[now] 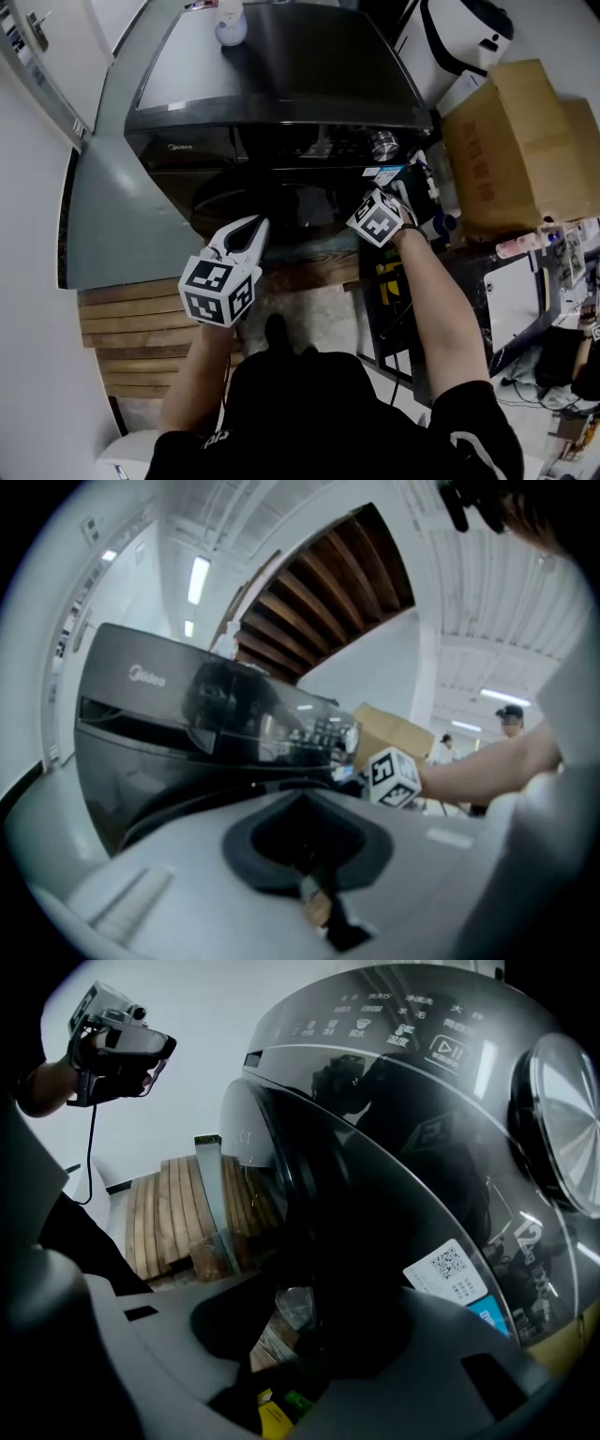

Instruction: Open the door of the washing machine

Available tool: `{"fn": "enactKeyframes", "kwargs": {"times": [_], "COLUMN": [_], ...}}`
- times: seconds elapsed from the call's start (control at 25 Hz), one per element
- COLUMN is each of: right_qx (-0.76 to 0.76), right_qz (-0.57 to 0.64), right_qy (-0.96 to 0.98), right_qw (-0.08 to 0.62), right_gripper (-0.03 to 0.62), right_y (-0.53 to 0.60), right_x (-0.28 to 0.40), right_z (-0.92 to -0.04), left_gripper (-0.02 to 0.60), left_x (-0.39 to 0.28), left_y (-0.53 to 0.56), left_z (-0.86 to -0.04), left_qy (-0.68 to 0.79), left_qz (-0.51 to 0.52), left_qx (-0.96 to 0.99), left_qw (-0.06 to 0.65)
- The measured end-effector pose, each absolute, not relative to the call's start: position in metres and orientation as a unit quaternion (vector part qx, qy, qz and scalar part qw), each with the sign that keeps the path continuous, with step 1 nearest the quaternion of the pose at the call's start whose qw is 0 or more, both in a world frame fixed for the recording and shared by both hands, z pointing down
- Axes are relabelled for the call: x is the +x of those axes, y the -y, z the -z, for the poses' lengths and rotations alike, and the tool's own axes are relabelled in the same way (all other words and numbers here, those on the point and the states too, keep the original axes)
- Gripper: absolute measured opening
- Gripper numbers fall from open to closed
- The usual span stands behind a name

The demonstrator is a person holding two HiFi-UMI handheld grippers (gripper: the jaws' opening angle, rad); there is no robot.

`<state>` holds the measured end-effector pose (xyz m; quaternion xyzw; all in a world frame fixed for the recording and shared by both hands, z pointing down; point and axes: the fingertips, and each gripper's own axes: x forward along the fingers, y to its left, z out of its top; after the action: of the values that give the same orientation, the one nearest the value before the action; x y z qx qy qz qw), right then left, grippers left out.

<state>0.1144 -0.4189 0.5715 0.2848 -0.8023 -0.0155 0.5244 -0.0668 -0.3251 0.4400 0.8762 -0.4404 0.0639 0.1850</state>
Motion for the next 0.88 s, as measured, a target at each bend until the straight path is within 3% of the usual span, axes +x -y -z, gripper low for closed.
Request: {"fn": "enactKeyframes", "kwargs": {"times": [0.88], "right_qx": [0.307], "right_qz": [0.024], "right_qy": [0.837], "right_qw": [0.453], "right_gripper": [0.156], "right_y": [0.417], "right_x": [0.114], "right_z": [-0.565], "left_gripper": [0.008], "left_x": [-0.078], "left_y": [0.291], "left_z": [-0.457], "left_qy": [0.519], "left_qz": [-0.073], "left_qx": [0.827], "left_qw": [0.203]}}
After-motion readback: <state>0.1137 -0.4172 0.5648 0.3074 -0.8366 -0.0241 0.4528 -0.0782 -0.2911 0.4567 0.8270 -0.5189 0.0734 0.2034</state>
